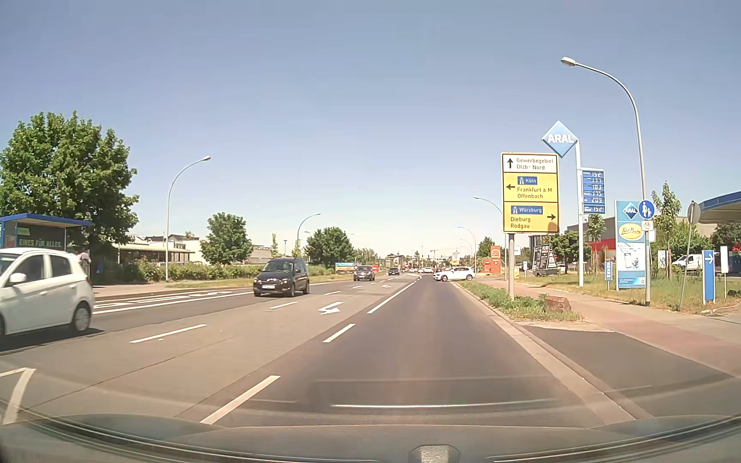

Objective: Follow the waypoints while adhering to traffic rules and regulations

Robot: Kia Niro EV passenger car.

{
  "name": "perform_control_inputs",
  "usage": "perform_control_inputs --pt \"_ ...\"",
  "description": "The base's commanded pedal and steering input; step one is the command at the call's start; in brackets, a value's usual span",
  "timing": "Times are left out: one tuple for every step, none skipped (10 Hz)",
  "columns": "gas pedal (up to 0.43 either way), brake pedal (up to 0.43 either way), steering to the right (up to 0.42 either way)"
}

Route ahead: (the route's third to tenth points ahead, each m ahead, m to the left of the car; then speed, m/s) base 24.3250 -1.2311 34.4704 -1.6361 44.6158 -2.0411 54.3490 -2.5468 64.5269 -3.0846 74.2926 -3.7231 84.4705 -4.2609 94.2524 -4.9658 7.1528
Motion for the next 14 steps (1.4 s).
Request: perform_control_inputs --pt "0.189 0.030 0.049" --pt "0.189 0.024 0.039" --pt "0.189 0.024 0.031" --pt "0.189 0.024 0.028" --pt "0.189 0.024 0.026" --pt "0.189 0.030 0.025" --pt "0.189 0.024 0.024" --pt "0.189 0.024 0.023" --pt "0.189 0.024 0.019" --pt "0.189 0.030 0.016" --pt "0.189 0.024 0.014" --pt "0.189 0.024 0.014" --pt "0.189 0.024 0.012" --pt "0.189 0.024 0.012"
